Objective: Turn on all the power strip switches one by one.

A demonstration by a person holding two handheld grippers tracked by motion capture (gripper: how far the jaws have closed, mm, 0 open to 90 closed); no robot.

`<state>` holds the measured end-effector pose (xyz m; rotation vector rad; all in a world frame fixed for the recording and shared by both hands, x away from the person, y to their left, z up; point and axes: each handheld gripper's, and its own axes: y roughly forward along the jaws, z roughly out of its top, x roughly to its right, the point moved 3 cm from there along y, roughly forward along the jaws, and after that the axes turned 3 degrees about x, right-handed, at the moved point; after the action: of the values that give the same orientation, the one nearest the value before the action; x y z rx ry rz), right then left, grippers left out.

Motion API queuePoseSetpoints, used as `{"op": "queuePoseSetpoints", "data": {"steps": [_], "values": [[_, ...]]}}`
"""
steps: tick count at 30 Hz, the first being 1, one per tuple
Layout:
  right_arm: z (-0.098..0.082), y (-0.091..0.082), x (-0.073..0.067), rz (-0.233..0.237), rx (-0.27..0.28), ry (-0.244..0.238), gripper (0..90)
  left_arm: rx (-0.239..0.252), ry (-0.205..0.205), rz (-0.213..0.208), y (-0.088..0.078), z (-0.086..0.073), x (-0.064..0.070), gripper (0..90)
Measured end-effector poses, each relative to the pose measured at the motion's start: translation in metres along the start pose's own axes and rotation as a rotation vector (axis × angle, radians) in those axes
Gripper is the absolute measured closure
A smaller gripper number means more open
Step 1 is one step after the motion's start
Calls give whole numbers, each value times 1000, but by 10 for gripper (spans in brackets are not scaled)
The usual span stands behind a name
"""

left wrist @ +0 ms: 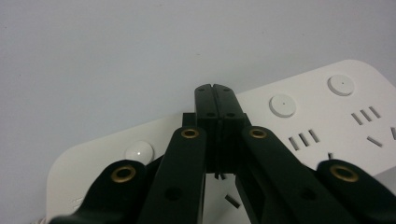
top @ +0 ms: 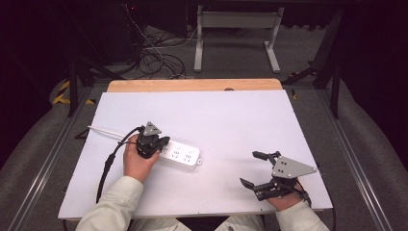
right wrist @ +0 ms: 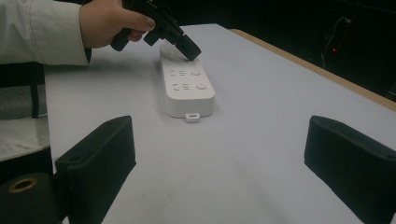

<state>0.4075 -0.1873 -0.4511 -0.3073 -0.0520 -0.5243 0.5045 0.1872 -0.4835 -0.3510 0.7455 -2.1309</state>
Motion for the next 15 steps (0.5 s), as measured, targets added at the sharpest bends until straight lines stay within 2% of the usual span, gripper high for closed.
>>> {"op": "queuePoseSetpoints", "data": {"steps": [11,12,13,14,15], "values": [[0,0,0,0,-1,-2,92,2,-3,-4,1,-2,1,900],[0,0,-1,1,-1,-1,92,3,-6,-16,1,-2,1,900],[0,1,0,3,0,-6,92,6,-14,-68,3,-1,4,900],[0,1,0,2,-1,-7,92,8,-24,-79,5,-1,8,900],[0,1,0,2,-1,-6,92,1,6,-55,5,1,10,900]]}}
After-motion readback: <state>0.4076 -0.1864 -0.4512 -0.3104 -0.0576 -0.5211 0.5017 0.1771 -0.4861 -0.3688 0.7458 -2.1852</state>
